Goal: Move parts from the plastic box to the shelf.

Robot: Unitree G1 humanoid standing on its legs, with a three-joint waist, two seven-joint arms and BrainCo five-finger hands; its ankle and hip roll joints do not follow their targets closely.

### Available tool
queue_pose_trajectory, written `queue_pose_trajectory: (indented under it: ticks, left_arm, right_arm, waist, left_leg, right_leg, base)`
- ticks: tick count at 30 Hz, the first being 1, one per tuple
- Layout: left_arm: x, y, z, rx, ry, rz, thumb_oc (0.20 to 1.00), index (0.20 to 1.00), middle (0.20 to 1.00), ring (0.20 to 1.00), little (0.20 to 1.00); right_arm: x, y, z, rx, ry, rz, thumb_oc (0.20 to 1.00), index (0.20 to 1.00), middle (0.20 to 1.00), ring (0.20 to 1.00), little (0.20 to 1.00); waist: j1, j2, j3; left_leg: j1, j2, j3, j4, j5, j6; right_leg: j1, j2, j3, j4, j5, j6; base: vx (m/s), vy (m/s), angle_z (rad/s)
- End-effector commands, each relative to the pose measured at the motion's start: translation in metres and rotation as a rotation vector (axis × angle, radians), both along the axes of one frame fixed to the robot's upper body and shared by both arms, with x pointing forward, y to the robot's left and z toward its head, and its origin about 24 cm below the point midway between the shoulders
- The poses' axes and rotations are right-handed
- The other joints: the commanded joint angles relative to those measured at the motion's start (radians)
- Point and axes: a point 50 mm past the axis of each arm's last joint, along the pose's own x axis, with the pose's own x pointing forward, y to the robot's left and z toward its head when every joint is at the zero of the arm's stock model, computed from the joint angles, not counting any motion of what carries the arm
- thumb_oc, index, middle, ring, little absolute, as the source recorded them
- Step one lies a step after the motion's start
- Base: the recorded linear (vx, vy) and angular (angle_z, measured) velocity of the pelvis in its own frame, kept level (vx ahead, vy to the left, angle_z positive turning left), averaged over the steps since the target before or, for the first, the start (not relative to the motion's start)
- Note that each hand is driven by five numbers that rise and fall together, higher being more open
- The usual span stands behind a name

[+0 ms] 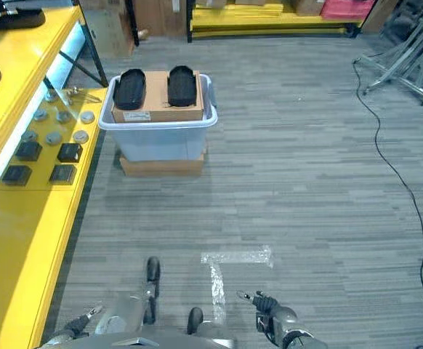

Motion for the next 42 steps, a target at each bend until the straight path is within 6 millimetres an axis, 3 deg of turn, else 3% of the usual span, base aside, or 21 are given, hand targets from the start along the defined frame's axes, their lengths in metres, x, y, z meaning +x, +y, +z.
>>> queue_pose_trajectory:
  ticks: [1, 3, 5, 8, 11, 13, 14, 15, 21, 23, 24, 25, 27, 29, 32, 34, 35, 42]
  left_arm:
    - [0.007, 0.009, 0.004, 0.043, -0.034, -0.03, 1.0, 1.0, 1.0, 1.0, 1.0]
    - [0.01, 0.012, 0.005, 0.062, -0.035, -0.06, 1.0, 1.0, 1.0, 1.0, 1.0]
    - [0.025, 0.014, 0.009, 0.093, -0.066, -0.099, 1.0, 1.0, 1.0, 1.0, 1.0]
    - [0.042, 0.016, 0.014, 0.109, -0.109, -0.094, 1.0, 1.0, 1.0, 1.0, 1.0]
    - [0.056, 0.018, 0.019, 0.121, -0.151, -0.098, 1.0, 1.0, 1.0, 1.0, 1.0]
    - [0.068, 0.022, 0.025, 0.124, -0.186, -0.093, 1.0, 1.0, 1.0, 1.0, 1.0]
    - [0.074, 0.022, 0.027, 0.12, -0.205, -0.074, 1.0, 1.0, 1.0, 1.0, 1.0]
    - [0.079, 0.022, 0.029, 0.111, -0.219, -0.05, 1.0, 1.0, 1.0, 1.0, 1.0]
    - [0.072, 0.01, 0.024, 0.101, -0.21, -0.042, 1.0, 1.0, 1.0, 1.0, 1.0]
    - [0.065, 0.006, 0.021, 0.091, -0.199, -0.035, 1.0, 1.0, 1.0, 1.0, 1.0]
    - [0.061, 0.001, 0.018, 0.085, -0.189, -0.062, 1.0, 1.0, 1.0, 1.0, 1.0]
    - [0.061, 0.0, 0.018, 0.086, -0.188, -0.065, 1.0, 1.0, 1.0, 1.0, 1.0]
    - [0.054, -0.004, 0.015, 0.072, -0.152, -0.094, 1.0, 1.0, 1.0, 1.0, 1.0]
    - [0.047, -0.004, 0.012, 0.069, -0.108, -0.133, 1.0, 1.0, 1.0, 1.0, 1.0]
    - [0.025, 0.001, 0.006, 0.108, -0.024, -0.189, 1.0, 1.0, 1.0, 1.0, 1.0]
    - [0.026, 0.005, 0.007, 0.125, -0.017, -0.198, 1.0, 1.0, 1.0, 1.0, 1.0]
    - [0.03, 0.012, 0.01, 0.151, -0.04, -0.18, 1.0, 1.0, 1.0, 1.0, 1.0]
    - [0.044, 0.031, 0.021, 0.179, -0.116, -0.12, 1.0, 1.0, 1.0, 1.0, 1.0]
  right_arm:
    - [-0.006, 0.0, -0.001, 0.005, -0.003, -0.018, 1.0, 1.0, 1.0, 1.0, 1.0]
    - [-0.009, 0.002, -0.003, 0.023, 0.015, -0.03, 1.0, 1.0, 1.0, 1.0, 1.0]
    - [-0.018, 0.009, -0.008, 0.045, 0.047, 0.004, 1.0, 1.0, 1.0, 1.0, 1.0]
    - [-0.022, 0.016, -0.011, 0.058, 0.064, 0.032, 1.0, 1.0, 1.0, 1.0, 1.0]
    - [-0.023, 0.024, -0.014, 0.076, 0.068, 0.046, 1.0, 1.0, 1.0, 1.0, 1.0]
    - [-0.024, 0.025, -0.014, 0.067, 0.082, 0.065, 1.0, 1.0, 1.0, 1.0, 1.0]
    - [-0.025, 0.024, -0.015, 0.063, 0.093, 0.063, 1.0, 1.0, 1.0, 1.0, 1.0]
    - [-0.028, 0.021, -0.015, 0.058, 0.111, 0.069, 1.0, 1.0, 1.0, 1.0, 1.0]
    - [-0.034, 0.015, -0.015, 0.06, 0.118, 0.052, 1.0, 1.0, 1.0, 1.0, 1.0]
    - [-0.028, 0.016, -0.013, 0.061, 0.091, 0.044, 1.0, 1.0, 1.0, 1.0, 1.0]
    - [-0.02, 0.013, -0.009, 0.048, 0.051, 0.026, 1.0, 1.0, 1.0, 1.0, 1.0]
    - [-0.019, 0.012, -0.009, 0.047, 0.048, 0.025, 1.0, 1.0, 1.0, 1.0, 1.0]
    - [-0.012, 0.003, -0.004, 0.021, 0.02, 0.012, 1.0, 1.0, 1.0, 1.0, 1.0]
    - [-0.008, -0.007, 0.001, -0.006, -0.014, -0.021, 1.0, 1.0, 1.0, 1.0, 1.0]
    - [0.009, -0.017, 0.012, -0.005, -0.136, -0.091, 1.0, 1.0, 1.0, 1.0, 1.0]
    - [0.013, -0.021, 0.017, 0.001, -0.204, -0.167, 1.0, 1.0, 1.0, 1.0, 1.0]
    - [0.024, -0.028, 0.028, 0.003, -0.331, -0.262, 1.0, 1.0, 1.0, 1.0, 1.0]
    - [0.061, -0.031, 0.079, -0.089, -0.663, -0.175, 1.0, 1.0, 1.0, 1.0, 1.0]
  waist:
    - [0.041, -0.012, -0.03]
    - [0.043, -0.014, -0.039]
    - [0.025, 0.004, -0.037]
    - [0.004, 0.024, -0.027]
    - [-0.016, 0.028, -0.014]
    - [-0.03, 0.023, -0.008]
    - [-0.054, 0.006, -0.006]
    - [-0.088, 0.002, -0.002]
    - [-0.105, 0.01, -0.026]
    - [-0.097, 0.008, -0.032]
    - [-0.08, -0.004, -0.022]
    - [-0.08, -0.004, -0.022]
    - [-0.06, -0.015, -0.005]
    - [-0.057, -0.013, 0.0]
    - [-0.046, -0.003, -0.011]
    - [-0.048, -0.006, -0.019]
    - [-0.055, -0.007, -0.03]
    - [-0.097, -0.017, -0.046]
  left_leg:
    - [0.025, 0.0, 0.042, 0.1, -0.075, 0.03]
    - [0.036, -0.008, 0.046, 0.1, -0.086, 0.049]
    - [0.09, -0.028, 0.041, 0.106, -0.128, 0.105]
    - [0.157, -0.028, 0.028, 0.093, -0.159, 0.127]
    - [0.211, -0.028, 0.017, 0.075, -0.171, 0.122]
    - [0.239, -0.02, 0.019, 0.071, -0.183, 0.105]
    - [0.269, -0.034, 0.011, 0.073, -0.218, 0.101]
    - [0.305, -0.04, -0.008, 0.074, -0.257, 0.1]
    - [0.329, -0.014, -0.033, 0.099, -0.277, 0.074]
    - [0.32, -0.002, -0.032, 0.167, -0.253, 0.055]
    - [0.212, 0.015, -0.043, 0.357, -0.146, 0.031]
    - [0.2, 0.016, -0.047, 0.375, -0.144, 0.03]
    - [0.067, 0.032, -0.028, 0.549, -0.111, 0.018]
    - [0.048, 0.076, 0.028, 0.49, -0.11, 0.006]
    - [0.102, 0.101, 0.061, 0.165, -0.09, -0.014]
    - [0.122, 0.107, 0.06, 0.128, -0.089, -0.016]
    - [0.176, 0.108, 0.069, 0.069, -0.095, -0.019]
    - [0.246, 0.082, 0.08, 0.014, -0.124, -0.002]
  right_leg:
    - [-0.025, -0.07, 0.013, 0.157, -0.114, 0.073]
    - [-0.027, -0.076, 0.006, 0.2, -0.125, 0.077]
    - [-0.141, -0.143, -0.03, 0.537, -0.033, 0.123]
    - [-0.251, -0.181, -0.032, 0.685, 0.02, 0.128]
    - [-0.286, -0.19, -0.048, 0.574, 0.016, 0.127]
    - [-0.273, -0.19, -0.062, 0.375, 0.011, 0.13]
    - [-0.308, -0.195, -0.036, 0.222, 0.078, 0.158]
    - [-0.362, -0.197, 0.02, 0.18, 0.131, 0.178]
    - [-0.298, -0.153, 0.042, 0.135, 0.102, 0.135]
    - [-0.272, -0.144, 0.023, 0.119, 0.095, 0.116]
    - [-0.234, -0.137, 0.019, 0.105, 0.081, 0.092]
    - [-0.231, -0.136, 0.018, 0.104, 0.079, 0.09]
    - [-0.194, -0.13, 0.005, 0.1, 0.056, 0.062]
    - [-0.165, -0.13, -0.019, 0.092, 0.039, 0.062]
    - [-0.128, -0.128, -0.033, 0.089, 0.012, 0.083]
    - [-0.124, -0.131, -0.039, 0.089, 0.009, 0.086]
    - [-0.124, -0.136, -0.054, 0.08, 0.015, 0.099]
    - [-0.141, -0.145, -0.042, 0.057, 0.038, 0.124]
  base:
    - [0.28, 0.179, -0.17]
    - [0.2, 0.157, -0.13]
    - [0.3, 0.293, -0.01]
    - [0.22, 0.122, 0.13]
    - [0.27, -0.055, 0.11]
    - [0.33, -0.196, 0.25]
    - [0.55, -0.3, 0.12]
    - [0.53, -0.267, 0.07]
    - [0.34, -0.238, 0.33]
    - [0.26, -0.228, 0.42]
    - [0.15, -0.188, 0.11]
    - [0.16, -0.232, 0.08]
    - [0.14, -0.163, 0.07]
    - [0.21, -0.037, -0.02]
    - [0.23, 0.134, 0.38]
    - [0.17, 0.1, 0.04]
    - [0.17, 0.086, -0.02]
    - [0.11, 0.055, 0.05]
